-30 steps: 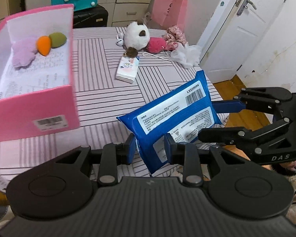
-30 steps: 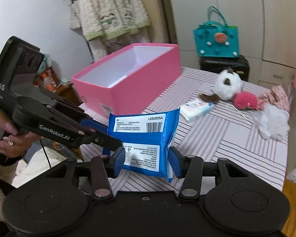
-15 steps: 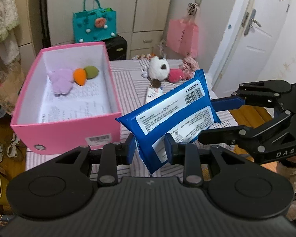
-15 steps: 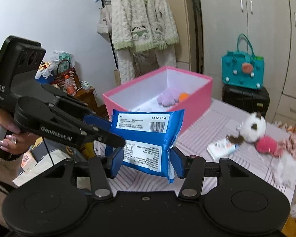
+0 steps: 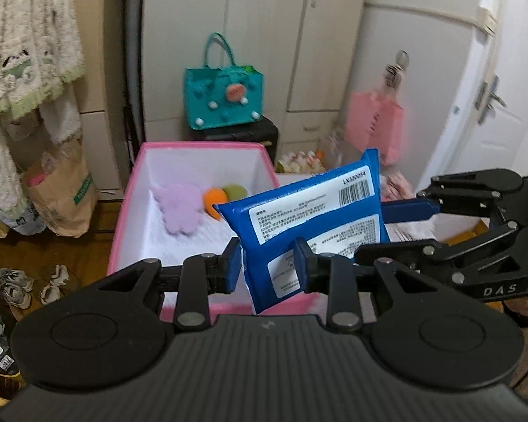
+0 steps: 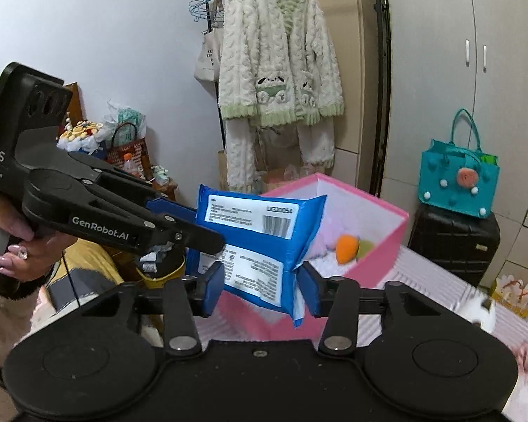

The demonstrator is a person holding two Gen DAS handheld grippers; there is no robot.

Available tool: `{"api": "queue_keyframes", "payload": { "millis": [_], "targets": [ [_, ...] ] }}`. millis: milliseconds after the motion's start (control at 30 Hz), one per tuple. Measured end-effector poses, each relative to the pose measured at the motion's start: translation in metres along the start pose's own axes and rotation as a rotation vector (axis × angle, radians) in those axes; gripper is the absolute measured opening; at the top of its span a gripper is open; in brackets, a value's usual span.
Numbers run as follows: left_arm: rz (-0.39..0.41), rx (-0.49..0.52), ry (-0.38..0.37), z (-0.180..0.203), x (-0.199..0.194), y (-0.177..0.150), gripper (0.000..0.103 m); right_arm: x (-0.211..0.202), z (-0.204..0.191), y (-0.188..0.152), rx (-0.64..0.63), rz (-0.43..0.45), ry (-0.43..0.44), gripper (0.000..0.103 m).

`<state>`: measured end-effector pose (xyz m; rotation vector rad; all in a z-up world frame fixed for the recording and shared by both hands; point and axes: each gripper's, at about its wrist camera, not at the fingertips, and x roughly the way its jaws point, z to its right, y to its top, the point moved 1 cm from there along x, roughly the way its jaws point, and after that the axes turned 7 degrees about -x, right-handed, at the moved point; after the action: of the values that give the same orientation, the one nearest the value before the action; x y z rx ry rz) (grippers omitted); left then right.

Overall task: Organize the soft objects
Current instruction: 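Lower the blue wipe pack into the pink box and open the left tool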

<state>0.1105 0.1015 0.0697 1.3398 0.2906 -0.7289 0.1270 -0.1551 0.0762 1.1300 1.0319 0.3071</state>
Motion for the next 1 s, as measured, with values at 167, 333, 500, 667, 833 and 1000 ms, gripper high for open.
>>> {"api": "queue_keyframes", "payload": {
  "millis": [167, 333, 500, 667, 833, 1000],
  "targets": [
    [-0.037, -0.057, -0.008, -0.025, 0.029, 0.025, 0.029, 0.035, 0.027, 0.021, 0.053, -0.021, -0.023, 0.032],
    [-0.082, -0.070, 0.014, -0.041, 0.064, 0.037, 0.029, 0.070, 0.050, 0.030, 0.116, -0.065, -0.049, 0.032],
    [-0.183, -0.096, 0.028, -0.059, 0.104, 0.043, 0.031, 0.113, 0.067, 0.033, 0.127, -0.134, -0.058, 0.032],
    [-0.270, -0.123, 0.049, -0.075, 0.141, 0.043, 0.031, 0.146, 0.089, 0.026, 0.178, -0.191, -0.048, 0.032],
    [-0.322, -0.151, 0.031, -0.088, 0.158, 0.041, 0.031, 0.161, 0.092, 0.018, 0.196, -0.224, -0.042, 0.032],
    [-0.367, -0.154, 0.014, -0.090, 0.175, 0.042, 0.032, 0.168, 0.089, 0.013, 0.194, -0.275, -0.070, 0.033]
  ]
}}
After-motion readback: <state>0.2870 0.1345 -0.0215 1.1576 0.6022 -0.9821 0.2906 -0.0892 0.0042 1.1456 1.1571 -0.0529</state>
